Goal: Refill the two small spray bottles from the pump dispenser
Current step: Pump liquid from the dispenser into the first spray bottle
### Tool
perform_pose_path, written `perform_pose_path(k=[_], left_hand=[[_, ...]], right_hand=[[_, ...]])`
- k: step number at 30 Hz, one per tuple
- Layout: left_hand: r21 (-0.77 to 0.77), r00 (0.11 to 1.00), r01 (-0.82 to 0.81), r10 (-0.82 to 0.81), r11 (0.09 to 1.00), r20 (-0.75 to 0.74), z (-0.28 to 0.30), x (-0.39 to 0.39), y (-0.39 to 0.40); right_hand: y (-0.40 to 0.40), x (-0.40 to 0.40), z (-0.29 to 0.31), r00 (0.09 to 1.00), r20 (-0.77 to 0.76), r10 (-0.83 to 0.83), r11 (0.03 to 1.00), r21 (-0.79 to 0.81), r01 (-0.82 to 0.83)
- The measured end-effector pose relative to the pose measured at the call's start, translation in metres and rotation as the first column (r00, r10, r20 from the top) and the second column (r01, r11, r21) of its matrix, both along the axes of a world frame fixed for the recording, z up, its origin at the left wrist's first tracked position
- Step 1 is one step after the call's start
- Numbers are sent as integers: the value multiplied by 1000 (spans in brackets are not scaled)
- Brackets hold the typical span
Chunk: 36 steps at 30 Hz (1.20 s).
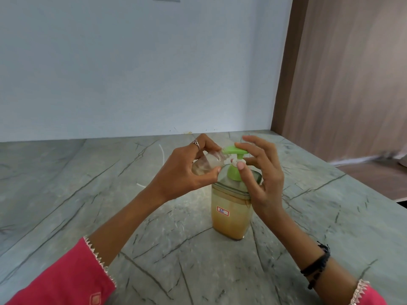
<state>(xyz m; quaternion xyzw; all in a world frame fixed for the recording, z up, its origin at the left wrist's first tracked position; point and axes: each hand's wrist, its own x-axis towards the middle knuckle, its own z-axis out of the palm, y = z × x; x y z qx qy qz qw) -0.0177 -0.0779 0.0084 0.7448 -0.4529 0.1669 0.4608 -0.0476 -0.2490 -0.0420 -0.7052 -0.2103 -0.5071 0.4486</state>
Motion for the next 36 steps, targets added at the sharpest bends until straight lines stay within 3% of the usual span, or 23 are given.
perform_pose_path(k=[10,15,25,36], left_hand=[[-35,999,32,-33,999,-27,-2,1,0],[-30,999,33,-34,999,-21,-3,0,0],[-20,999,34,-35,999,-28,-3,1,0],[15,999,39,-38,999,-23,-6,3,1]], right_hand=[[-9,1,-9,999,-32,5,958,-287,-14],[-12,-4,-9,993,-115,-23,944,-330,-16],[-7,-4,-9,999,-52,17,976,-215,-28],[-6,-3,-11,998,-58,-11,979,-202,-1]])
